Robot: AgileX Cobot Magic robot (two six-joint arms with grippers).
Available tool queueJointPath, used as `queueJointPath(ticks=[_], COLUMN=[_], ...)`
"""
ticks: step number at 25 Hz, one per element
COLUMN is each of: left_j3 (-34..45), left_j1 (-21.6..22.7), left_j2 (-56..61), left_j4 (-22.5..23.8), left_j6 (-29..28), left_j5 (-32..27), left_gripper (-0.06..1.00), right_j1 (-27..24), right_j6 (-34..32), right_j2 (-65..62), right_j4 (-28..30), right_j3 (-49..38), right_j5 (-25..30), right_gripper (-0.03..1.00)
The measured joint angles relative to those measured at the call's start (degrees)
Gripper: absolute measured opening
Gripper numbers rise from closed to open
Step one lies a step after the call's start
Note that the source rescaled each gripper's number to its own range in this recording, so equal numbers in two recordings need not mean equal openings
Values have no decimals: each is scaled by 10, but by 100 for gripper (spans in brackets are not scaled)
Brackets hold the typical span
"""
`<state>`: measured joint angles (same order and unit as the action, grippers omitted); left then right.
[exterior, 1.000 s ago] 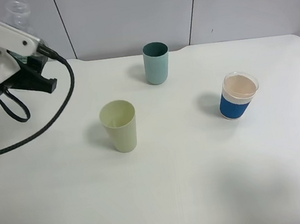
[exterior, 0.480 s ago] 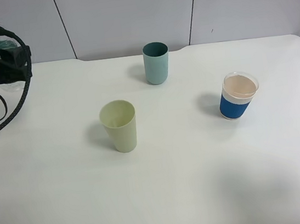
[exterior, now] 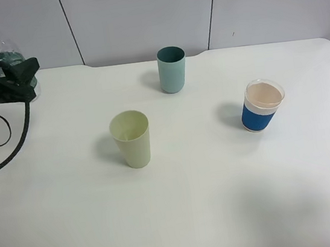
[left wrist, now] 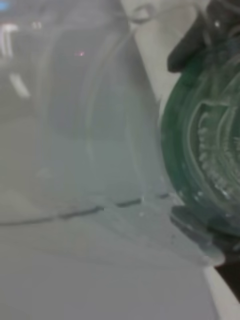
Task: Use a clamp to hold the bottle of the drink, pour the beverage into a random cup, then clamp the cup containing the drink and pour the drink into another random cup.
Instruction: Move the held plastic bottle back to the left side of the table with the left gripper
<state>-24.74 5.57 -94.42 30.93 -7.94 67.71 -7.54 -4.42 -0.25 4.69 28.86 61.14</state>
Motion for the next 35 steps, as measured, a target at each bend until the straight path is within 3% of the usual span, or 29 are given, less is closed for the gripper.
queueJointPath(ticks=[7,19,35], left_j3=[-9,-103,-143], left_j1=[8,11,11], left_j2=[-96,-213,-276], left_j4=[9,53,61], left_j6=[10,13,13], left_j5=[12,13,13], left_gripper=[9,9,9], right_j1=[0,0,0], right_j6=[0,0,0], right_j2=[0,0,0], right_j4=[0,0,0], right_j3=[0,0,0], right_j5=[0,0,0], right_gripper=[100,100,100])
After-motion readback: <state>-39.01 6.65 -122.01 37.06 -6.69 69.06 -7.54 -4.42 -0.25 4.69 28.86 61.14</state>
